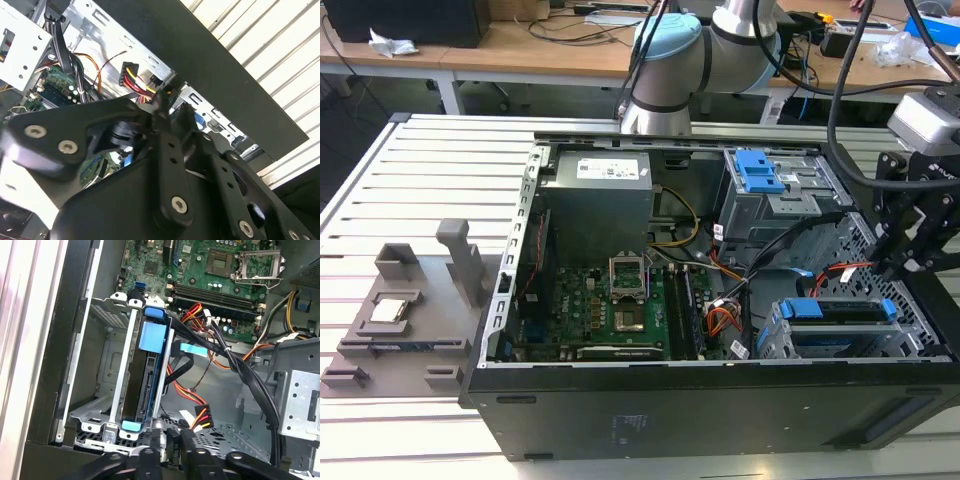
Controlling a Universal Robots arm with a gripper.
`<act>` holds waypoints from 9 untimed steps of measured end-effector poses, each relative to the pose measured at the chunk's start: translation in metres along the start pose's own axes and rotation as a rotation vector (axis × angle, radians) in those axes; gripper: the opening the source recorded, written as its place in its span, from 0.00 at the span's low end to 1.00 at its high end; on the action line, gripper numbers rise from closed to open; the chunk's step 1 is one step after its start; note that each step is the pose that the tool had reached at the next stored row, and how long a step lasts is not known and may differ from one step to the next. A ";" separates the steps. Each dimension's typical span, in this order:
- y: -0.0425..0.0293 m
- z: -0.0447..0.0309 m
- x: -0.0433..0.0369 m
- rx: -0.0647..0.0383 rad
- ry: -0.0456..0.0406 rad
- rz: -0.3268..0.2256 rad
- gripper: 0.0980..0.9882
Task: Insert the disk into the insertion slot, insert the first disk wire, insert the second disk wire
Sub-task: 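Insert the first disk wire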
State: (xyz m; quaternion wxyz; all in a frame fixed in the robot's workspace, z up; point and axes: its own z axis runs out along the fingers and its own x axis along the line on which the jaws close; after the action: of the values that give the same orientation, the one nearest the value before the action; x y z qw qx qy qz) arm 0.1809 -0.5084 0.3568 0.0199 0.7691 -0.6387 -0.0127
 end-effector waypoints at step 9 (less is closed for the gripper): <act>0.0000 0.0000 0.0000 -0.001 0.0052 0.000 0.08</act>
State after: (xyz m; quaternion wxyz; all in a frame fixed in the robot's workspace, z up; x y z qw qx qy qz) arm 0.1809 -0.5084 0.3568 0.0219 0.7691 -0.6387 -0.0110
